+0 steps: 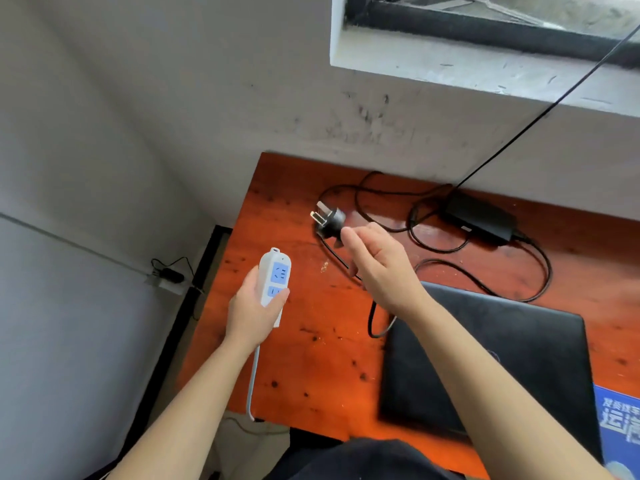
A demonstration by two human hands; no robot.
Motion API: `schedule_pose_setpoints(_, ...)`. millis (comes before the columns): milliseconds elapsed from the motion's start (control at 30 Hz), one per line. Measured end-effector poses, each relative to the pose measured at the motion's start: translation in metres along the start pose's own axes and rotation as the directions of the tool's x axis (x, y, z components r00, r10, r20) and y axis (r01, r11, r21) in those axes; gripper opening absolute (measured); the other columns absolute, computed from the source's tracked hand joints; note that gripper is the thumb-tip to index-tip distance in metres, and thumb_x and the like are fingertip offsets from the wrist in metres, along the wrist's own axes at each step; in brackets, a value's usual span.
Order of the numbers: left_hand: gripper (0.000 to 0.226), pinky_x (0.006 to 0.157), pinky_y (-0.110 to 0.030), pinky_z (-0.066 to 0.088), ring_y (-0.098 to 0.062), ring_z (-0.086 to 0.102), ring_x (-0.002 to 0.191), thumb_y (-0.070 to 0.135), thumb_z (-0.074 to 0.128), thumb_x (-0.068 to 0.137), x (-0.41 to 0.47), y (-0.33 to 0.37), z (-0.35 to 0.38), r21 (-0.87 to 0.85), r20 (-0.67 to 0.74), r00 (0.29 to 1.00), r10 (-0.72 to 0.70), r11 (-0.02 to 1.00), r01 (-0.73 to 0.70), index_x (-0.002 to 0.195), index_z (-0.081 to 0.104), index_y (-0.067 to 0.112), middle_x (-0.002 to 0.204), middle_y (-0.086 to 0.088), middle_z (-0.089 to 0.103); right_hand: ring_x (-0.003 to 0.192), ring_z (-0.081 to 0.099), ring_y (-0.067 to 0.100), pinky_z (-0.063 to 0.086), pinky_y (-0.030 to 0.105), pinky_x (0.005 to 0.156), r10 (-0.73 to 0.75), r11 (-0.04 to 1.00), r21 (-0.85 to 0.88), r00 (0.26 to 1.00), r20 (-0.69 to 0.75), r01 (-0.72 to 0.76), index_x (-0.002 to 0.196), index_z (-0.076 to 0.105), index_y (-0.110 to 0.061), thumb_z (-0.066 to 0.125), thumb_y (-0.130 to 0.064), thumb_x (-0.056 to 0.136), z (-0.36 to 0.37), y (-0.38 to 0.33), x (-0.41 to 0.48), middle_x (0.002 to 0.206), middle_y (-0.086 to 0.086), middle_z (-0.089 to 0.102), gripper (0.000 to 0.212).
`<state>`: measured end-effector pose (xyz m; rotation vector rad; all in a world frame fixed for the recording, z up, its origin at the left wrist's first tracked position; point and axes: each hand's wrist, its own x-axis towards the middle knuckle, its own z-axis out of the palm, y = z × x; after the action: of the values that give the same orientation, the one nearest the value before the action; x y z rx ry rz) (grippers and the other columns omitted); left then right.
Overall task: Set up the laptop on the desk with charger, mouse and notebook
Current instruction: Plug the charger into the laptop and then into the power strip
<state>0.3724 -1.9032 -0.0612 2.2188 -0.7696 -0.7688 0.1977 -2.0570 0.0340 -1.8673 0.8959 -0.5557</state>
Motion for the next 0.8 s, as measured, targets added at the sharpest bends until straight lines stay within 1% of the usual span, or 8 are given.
schedule_pose_setpoints(100, 0.059, 0.066, -0.021, 0.054, -0.003, 0.063, 0.091, 0.036, 0.082, 0.078, -0.002, 0.018, -0.02, -0.065, -0.023, 0.999, 0.034, 0.997, -0.035, 0.128, 0.051, 0.033, 0.103, 0.016, 0.063, 0.058, 0.056, 0.003, 0.043, 0.024, 0.065, 0.095, 0.994, 0.035, 0.981, 0.171, -0.102, 0.093, 0.065, -0.031, 0.045, -0.043, 0.105, 0.01, 0.006, -0.012, 0.072, -0.006, 0.06, 0.027)
schedule_pose_setpoints(167, 0.061, 0.068, -0.024, 0.058, -0.003, 0.063, 0.093, 0.035, 0.084, 0.076, -0.003, 0.028, -0.03, -0.074, -0.029, 0.998, 0.062, 0.995, -0.064, 0.127, 0.05, 0.033, 0.104, 0.017, 0.062, 0.057, 0.049, 0.004, 0.039, 0.027, 0.062, 0.17, 0.965, 0.152, 0.952, 0.253, -0.213, 0.097, 0.065, -0.025, 0.045, -0.049, 0.103, 0.014, 0.01, -0.021, 0.067, -0.01, 0.057, 0.033)
schedule_pose_setpoints(300, 0.069, 0.065, -0.015, 0.054, -0.007, 0.062, 0.1, 0.032, 0.086, 0.076, -0.008, 0.039, -0.045, -0.075, -0.001, 0.994, 0.108, 0.991, -0.107, 0.133, 0.046, 0.031, 0.113, 0.013, 0.06, 0.057, 0.032, 0.006, 0.027, 0.027, 0.056, 0.237, 0.863, 0.347, 0.9, 0.365, -0.368, 0.081, 0.065, -0.036, 0.044, -0.077, 0.089, 0.02, 0.008, -0.03, 0.066, -0.012, 0.038, 0.048)
schedule_pose_setpoints(433, 0.076, 0.07, -0.023, 0.061, -0.009, 0.063, 0.103, 0.03, 0.087, 0.075, -0.017, 0.043, -0.052, -0.086, 0.039, 0.988, 0.149, 0.986, -0.145, 0.138, 0.044, 0.031, 0.116, 0.014, 0.061, 0.066, 0.047, -0.001, 0.042, 0.021, 0.065, 0.18, 0.946, 0.211, 0.939, 0.291, -0.247, 0.109, 0.071, -0.034, 0.052, -0.057, 0.097, 0.025, 0.006, -0.036, 0.071, -0.019, 0.051, 0.032)
schedule_pose_setpoints(533, 0.075, 0.062, -0.015, 0.056, -0.003, 0.064, 0.095, 0.033, 0.088, 0.073, -0.022, 0.045, -0.054, -0.094, 0.04, 0.981, 0.191, 0.978, -0.187, 0.135, 0.046, 0.035, 0.109, 0.019, 0.063, 0.086, 0.061, -0.005, 0.046, 0.019, 0.081, 0.138, 0.985, 0.079, 0.973, 0.184, -0.154, 0.116, 0.073, -0.032, 0.062, -0.044, 0.098, 0.031, 0.001, -0.039, 0.086, -0.029, 0.066, 0.025)
schedule_pose_setpoints(667, 0.071, 0.06, -0.016, 0.057, 0.002, 0.064, 0.087, 0.037, 0.088, 0.072, -0.028, 0.049, -0.053, -0.075, 0.028, 0.976, 0.218, 0.974, -0.215, 0.13, 0.047, 0.04, 0.099, 0.021, 0.065, 0.091, 0.066, -0.005, 0.047, 0.014, 0.079, 0.127, 0.988, 0.069, 0.979, 0.158, -0.139, 0.113, 0.074, -0.034, 0.061, -0.039, 0.099, 0.036, -0.007, -0.045, 0.092, -0.025, 0.072, 0.019)
schedule_pose_setpoints(733, 0.071, 0.061, -0.018, 0.057, 0.006, 0.063, 0.087, 0.036, 0.088, 0.072, -0.03, 0.049, -0.053, -0.066, 0.02, 0.973, 0.229, 0.972, -0.227, 0.13, 0.047, 0.041, 0.097, 0.02, 0.066, 0.082, 0.063, -0.006, 0.045, 0.011, 0.072, 0.121, 0.987, 0.077, 0.973, 0.196, -0.139, 0.11, 0.07, -0.044, 0.058, -0.039, 0.101, 0.036, -0.01, -0.048, 0.084, -0.027, 0.069, 0.016)
schedule_pose_setpoints(800, 0.072, 0.061, -0.018, 0.057, 0.005, 0.063, 0.088, 0.035, 0.088, 0.072, -0.031, 0.05, -0.053, -0.057, 0.02, 0.969, 0.245, 0.968, -0.243, 0.131, 0.047, 0.041, 0.097, 0.02, 0.066, 0.074, 0.058, -0.005, 0.044, 0.012, 0.067, 0.125, 0.988, 0.07, 0.974, 0.191, -0.141, 0.112, 0.069, -0.043, 0.056, -0.037, 0.102, 0.037, -0.01, -0.05, 0.077, -0.026, 0.065, 0.017)
